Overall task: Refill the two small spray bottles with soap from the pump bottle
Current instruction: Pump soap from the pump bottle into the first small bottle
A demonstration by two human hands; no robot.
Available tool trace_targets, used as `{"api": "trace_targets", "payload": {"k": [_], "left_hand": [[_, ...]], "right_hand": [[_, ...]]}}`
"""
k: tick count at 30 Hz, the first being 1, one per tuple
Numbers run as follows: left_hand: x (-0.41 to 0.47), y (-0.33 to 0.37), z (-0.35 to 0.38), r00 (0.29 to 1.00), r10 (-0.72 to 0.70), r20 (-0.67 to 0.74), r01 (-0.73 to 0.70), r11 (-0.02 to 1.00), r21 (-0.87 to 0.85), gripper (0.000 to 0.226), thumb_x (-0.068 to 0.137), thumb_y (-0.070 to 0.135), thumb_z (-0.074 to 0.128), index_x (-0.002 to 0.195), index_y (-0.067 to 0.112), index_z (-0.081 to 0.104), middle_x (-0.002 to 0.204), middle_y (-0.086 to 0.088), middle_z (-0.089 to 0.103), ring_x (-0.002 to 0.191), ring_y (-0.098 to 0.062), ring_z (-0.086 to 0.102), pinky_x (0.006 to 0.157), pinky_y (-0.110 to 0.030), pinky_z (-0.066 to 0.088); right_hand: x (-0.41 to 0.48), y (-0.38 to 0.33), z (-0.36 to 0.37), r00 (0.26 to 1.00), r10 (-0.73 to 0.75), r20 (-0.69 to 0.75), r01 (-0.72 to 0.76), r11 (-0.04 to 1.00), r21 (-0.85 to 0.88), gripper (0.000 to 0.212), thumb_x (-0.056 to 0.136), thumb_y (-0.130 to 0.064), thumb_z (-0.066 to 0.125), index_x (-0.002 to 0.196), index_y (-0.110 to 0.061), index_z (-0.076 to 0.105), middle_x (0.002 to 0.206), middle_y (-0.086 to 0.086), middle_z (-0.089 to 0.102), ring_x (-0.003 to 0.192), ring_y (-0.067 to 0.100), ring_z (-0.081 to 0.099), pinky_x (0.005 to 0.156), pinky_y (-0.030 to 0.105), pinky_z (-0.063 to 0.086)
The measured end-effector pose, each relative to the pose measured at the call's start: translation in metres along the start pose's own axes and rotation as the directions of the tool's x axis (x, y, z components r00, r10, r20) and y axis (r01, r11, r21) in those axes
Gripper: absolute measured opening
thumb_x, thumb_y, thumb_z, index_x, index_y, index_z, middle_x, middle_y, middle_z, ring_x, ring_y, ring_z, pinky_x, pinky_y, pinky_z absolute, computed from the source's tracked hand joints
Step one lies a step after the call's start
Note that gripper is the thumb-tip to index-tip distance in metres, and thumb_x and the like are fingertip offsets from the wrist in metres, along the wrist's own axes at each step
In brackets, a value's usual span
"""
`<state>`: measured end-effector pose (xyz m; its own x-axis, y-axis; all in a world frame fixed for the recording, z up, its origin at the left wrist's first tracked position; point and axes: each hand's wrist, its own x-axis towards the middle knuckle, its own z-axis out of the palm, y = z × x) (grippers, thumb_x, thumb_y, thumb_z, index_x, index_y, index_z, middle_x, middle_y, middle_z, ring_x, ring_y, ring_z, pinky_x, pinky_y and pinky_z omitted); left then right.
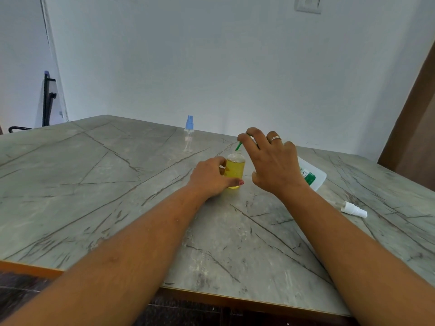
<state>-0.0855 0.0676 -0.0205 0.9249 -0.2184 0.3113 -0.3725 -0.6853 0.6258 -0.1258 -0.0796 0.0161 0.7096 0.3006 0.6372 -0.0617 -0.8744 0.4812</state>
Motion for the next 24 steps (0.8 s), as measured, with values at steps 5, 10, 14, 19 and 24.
{"api": "trace_targets", "payload": {"k": [5,10,14,19,24], "left_hand": [[0.0002,-0.0001,0.0003,1.0,0.001,-0.004,-0.001,1.0,0.0,0.078,0.072,0.053,0.069,0.136,0.019,0.041,0.134,-0.003,0.052,0.114,-0.02,0.053,0.092,-0.032,0.044],[0.0003,0.0005,0.0008,1.0,-0.004,-0.004,0.004,1.0,0.003,0.078,0.072,0.053,0.069,0.136,0.019,0.041,0.134,-0.003,0.051,0.113,-0.02,0.053,0.091,-0.031,0.044],[0.0004,0.0002,0.0,1.0,-0.003,-0.003,0.003,1.0,0.002,0.078,0.073,0.053,0.068,0.137,0.018,0.04,0.135,-0.003,0.051,0.114,-0.021,0.053,0.092,-0.031,0.044],[0.0006,0.0009,-0.0001,1.0,0.001,0.002,-0.001,1.0,0.016,0.078,0.073,0.054,0.068,0.136,0.018,0.041,0.135,-0.003,0.051,0.114,-0.02,0.053,0.092,-0.03,0.044],[0.0003,0.0012,0.0,1.0,-0.005,0.001,0.005,1.0,0.026,0.079,0.073,0.054,0.068,0.137,0.018,0.04,0.136,-0.003,0.05,0.114,-0.02,0.053,0.092,-0.031,0.044]], "right_hand": [[0.0004,-0.0008,-0.0026,1.0,0.024,0.008,-0.024,1.0,0.009,0.076,0.066,-0.035,0.074,0.128,-0.026,0.03,0.133,0.004,0.041,0.104,0.029,0.052,0.066,0.036,0.05],[0.0014,-0.0013,-0.0033,0.999,0.034,0.008,-0.034,0.999,0.025,0.073,0.068,-0.036,0.073,0.127,-0.026,0.033,0.13,0.004,0.043,0.105,0.029,0.052,0.068,0.037,0.05],[0.0011,-0.001,-0.0014,1.0,0.011,0.015,-0.011,1.0,0.019,0.079,0.067,-0.034,0.074,0.132,-0.025,0.03,0.136,0.004,0.039,0.106,0.03,0.052,0.067,0.036,0.05],[0.0001,-0.0004,-0.0027,0.999,0.021,0.024,-0.021,1.0,0.005,0.079,0.068,-0.035,0.073,0.131,-0.027,0.027,0.136,0.003,0.039,0.106,0.029,0.052,0.068,0.036,0.05],[0.0009,-0.0023,-0.0049,0.999,0.046,0.013,-0.046,0.999,0.012,0.07,0.069,-0.035,0.072,0.126,-0.025,0.033,0.128,0.004,0.044,0.103,0.029,0.052,0.067,0.036,0.049]]}}
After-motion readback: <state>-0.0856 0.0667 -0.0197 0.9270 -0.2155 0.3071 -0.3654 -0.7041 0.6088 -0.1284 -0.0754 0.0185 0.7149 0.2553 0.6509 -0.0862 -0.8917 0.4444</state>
